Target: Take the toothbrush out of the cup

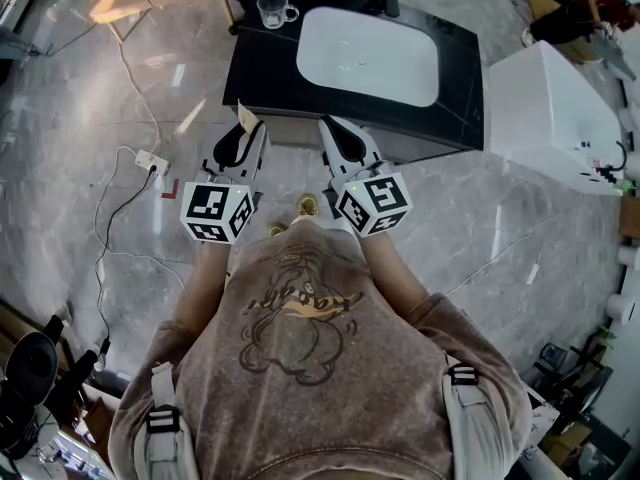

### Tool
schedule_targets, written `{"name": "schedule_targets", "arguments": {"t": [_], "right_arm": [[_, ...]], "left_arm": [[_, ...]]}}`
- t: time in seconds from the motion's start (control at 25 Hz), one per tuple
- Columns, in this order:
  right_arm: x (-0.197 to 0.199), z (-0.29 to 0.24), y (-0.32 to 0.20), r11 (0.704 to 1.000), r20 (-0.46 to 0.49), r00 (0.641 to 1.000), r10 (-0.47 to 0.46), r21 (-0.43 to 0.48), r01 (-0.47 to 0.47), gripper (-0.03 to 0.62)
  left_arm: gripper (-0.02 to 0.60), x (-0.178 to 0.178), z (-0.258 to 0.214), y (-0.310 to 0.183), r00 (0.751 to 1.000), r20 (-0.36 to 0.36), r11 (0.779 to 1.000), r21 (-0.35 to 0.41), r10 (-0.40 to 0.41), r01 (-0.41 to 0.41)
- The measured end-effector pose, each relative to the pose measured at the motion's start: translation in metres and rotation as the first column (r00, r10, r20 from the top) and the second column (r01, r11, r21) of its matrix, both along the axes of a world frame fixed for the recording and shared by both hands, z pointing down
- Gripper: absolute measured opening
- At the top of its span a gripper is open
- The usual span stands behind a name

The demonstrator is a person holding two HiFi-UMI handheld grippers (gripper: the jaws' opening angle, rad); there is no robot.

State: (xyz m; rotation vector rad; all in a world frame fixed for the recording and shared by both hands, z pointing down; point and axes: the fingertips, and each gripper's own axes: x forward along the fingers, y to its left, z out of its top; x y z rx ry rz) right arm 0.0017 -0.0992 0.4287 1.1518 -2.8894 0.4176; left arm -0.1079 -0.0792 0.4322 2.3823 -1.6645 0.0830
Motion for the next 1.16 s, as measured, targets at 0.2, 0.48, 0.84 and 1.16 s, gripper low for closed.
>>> {"name": "schedule_targets", "arguments": {"t": [0.2, 0.48, 0.84, 1.16], "right_arm": [[-0.009, 0.002, 0.023, 1.0, -0.006, 1.0, 0.01, 0.0, -0.01, 0.024], [-0.014, 0.005, 0.041, 1.0, -0.022, 1.0, 0.001, 0.0, -0.001, 0.025], [-0.009, 0.008, 0.045, 1.0, -0.042, 0.999, -0.023, -0.008, 0.022, 0.025], [-0.012, 0.009, 0.047, 0.999, -0.048, 0.998, -0.047, -0.005, 0.047, 0.025]], "left_arm": [[0.107, -0.01, 0.001, 0.02, 1.0, -0.009, 1.0, -0.013, 0.011, -0.012], [0.107, -0.01, 0.004, 0.032, 1.0, -0.017, 1.0, -0.019, 0.023, -0.023], [0.107, -0.006, 0.006, 0.031, 1.0, -0.017, 0.999, -0.034, 0.022, -0.023], [0.107, 0.001, 0.011, 0.029, 0.999, -0.014, 0.998, -0.052, 0.032, -0.033]]}}
